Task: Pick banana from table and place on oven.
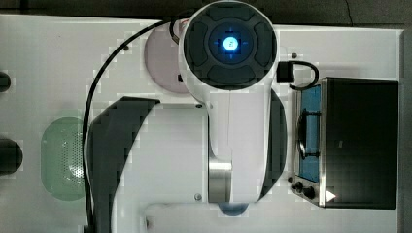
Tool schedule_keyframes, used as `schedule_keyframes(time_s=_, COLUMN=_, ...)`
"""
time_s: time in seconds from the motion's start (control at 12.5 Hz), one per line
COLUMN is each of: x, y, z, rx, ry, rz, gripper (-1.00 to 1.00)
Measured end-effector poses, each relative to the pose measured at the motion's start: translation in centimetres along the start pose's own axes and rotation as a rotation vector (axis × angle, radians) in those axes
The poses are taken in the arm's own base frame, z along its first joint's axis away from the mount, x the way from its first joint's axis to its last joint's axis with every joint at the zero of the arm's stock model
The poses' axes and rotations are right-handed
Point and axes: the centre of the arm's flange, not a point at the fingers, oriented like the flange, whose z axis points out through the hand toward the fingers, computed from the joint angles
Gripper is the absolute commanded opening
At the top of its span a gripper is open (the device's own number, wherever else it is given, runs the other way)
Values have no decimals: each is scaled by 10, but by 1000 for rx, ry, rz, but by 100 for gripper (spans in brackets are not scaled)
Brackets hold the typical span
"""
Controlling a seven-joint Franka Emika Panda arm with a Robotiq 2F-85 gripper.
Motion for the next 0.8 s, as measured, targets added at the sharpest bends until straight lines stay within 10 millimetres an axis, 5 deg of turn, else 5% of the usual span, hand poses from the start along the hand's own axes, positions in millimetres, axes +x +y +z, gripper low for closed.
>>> schedule_keyframes(time_s=0.16, x=-58, y=65, z=1, rx=-99, ry=-103, rz=71, gripper=80)
schedule_keyframes(time_s=0.24, x=-78, y=95, z=-17, rx=-81, ry=-98, rz=115, gripper=100)
schedule_keyframes(time_s=0.4, x=-106, y=132, z=-76, rx=21, ry=-10, rz=160, gripper=100)
schedule_keyframes(time_s=0.64, x=-130, y=155, z=-140, rx=125, ry=106, rz=164, gripper=100)
schedule_keyframes(time_s=0.8, x=-117, y=145, z=-129, rx=129, ry=116, rz=176, gripper=100)
